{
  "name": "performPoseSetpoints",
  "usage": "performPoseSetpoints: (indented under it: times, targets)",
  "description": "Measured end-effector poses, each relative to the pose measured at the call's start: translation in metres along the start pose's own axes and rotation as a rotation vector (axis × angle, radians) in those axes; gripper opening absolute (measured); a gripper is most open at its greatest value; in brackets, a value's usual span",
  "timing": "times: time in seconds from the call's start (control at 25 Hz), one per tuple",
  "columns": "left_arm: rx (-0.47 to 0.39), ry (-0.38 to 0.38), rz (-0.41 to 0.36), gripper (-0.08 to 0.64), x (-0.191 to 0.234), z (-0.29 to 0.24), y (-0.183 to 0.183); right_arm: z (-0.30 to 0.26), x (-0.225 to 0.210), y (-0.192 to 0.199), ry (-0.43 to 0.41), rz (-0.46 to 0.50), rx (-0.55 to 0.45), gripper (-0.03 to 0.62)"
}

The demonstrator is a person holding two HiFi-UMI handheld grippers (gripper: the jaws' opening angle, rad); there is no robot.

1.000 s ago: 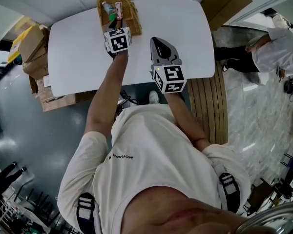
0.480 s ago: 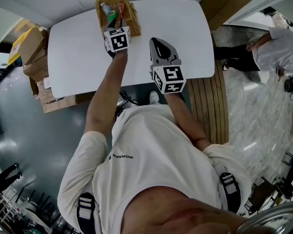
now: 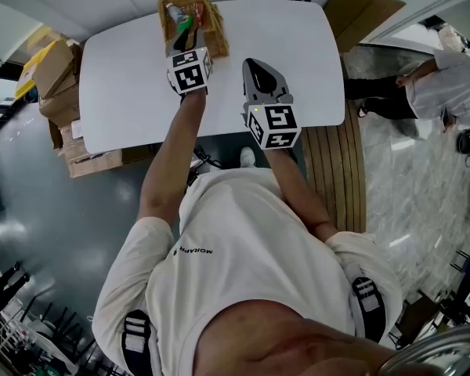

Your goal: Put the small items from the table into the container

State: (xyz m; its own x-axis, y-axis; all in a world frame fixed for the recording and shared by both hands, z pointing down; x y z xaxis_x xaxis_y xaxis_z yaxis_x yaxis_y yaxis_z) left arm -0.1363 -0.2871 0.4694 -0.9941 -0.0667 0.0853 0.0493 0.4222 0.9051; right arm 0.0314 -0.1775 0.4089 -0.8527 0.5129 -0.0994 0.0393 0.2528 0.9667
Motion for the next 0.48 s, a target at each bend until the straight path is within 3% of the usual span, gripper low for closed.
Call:
performPoseSetpoints:
  times: [0.48]
  targets:
    - [-0.129, 0.025, -0.013, 0.005, -0.009, 0.079, -0.008, 0.012, 0.019, -0.005, -0.028, 0.007, -0.030, 0.012]
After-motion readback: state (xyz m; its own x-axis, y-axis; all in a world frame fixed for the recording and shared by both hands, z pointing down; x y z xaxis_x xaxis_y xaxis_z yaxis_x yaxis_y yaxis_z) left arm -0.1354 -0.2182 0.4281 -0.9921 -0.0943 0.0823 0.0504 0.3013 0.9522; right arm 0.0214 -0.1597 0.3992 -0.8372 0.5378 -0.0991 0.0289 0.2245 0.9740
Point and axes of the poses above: the fingertips, and each gripper's own axes: z backward along the fingers, x to its left, y out of its underside, the point moved 4 cm from there along z, backward along the fingers, and after that the axes turned 4 degrees about x, right-handed, at the moved point
